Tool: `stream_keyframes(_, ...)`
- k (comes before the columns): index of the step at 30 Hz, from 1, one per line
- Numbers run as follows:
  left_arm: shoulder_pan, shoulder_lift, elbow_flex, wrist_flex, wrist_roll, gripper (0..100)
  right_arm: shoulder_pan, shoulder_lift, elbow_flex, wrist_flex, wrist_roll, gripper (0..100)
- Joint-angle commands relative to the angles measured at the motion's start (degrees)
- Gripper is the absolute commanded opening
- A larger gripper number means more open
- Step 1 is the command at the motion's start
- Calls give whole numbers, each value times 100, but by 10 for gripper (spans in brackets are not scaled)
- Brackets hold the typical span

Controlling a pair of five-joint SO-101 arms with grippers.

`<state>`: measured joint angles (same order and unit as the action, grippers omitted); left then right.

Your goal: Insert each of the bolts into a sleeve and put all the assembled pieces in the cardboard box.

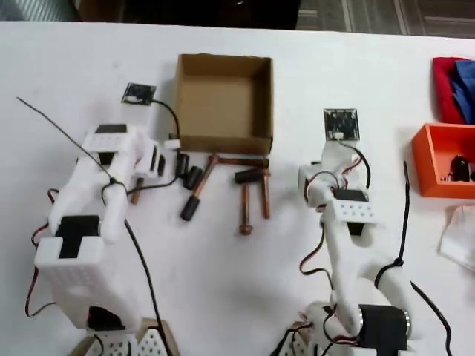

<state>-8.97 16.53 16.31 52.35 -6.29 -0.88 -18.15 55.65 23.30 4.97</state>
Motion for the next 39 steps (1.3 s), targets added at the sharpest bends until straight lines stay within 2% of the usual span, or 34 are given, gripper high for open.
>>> stream_keyframes(1,26,-44,-92,-35,35,180,40,-163,-264,31,-9,20)
stream_keyframes(12,53,-62,-101,-18,9,151,66,-163,-264,31,-9,20)
stream_keyframes(19,26,-53,-40,0,44,92,75,-171,-264,22,-9,20)
stream_keyframes(26,35,-35,-57,466,9,98,75,-207,-264,22,-9,20)
stream_keyframes(31,35,53,-101,501,-193,157,75,-207,-264,22,-9,20)
stream_keyframes(39,62,782,-1112,985,-193,139,75,-215,-264,31,-9,20)
